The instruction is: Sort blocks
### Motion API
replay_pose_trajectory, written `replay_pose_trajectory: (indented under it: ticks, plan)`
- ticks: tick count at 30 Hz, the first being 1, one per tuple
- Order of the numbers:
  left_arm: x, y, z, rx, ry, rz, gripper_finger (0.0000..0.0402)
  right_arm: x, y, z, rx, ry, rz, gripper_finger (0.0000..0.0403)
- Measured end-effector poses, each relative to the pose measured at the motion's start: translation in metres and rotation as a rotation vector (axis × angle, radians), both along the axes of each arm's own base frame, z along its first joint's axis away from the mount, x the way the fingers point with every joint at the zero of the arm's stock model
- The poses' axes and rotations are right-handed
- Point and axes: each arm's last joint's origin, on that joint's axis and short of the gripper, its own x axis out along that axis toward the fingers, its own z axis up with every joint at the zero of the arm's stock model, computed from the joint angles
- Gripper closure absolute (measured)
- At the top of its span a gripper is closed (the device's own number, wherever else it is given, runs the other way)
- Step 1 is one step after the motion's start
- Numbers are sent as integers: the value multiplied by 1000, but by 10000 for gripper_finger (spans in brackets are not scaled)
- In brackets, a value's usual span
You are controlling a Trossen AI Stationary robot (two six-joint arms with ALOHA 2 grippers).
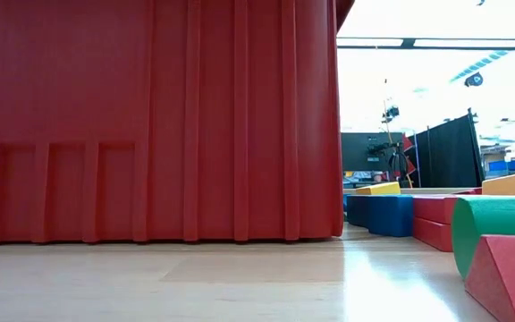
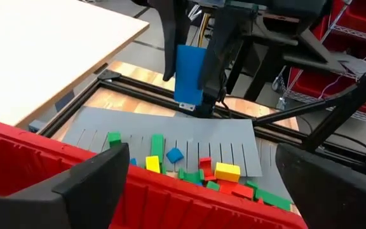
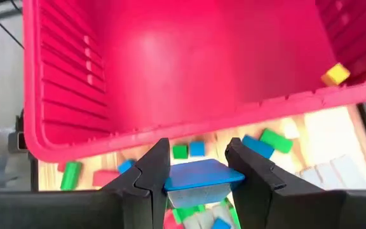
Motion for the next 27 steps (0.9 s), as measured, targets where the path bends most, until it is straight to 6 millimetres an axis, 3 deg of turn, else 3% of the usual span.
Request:
replay_pose_trajectory:
  ticks: [6,13,19,22,27]
  plan:
    - [0,0,0,0,5,0,41,4,-3,-10,27,38,-23,291]
    - [-4,0,0,-21,17,7,52,9,-15,-32,63,130,-85,209]
    - [-10,0,-4,-37,74,18,52,11,-21,-41,69,167,-110,193]
    - [-15,2,-9,-46,133,101,52,13,-25,-45,56,179,-156,199]
    - [-35,10,-23,-37,302,385,52,23,-37,-58,44,160,-242,202]
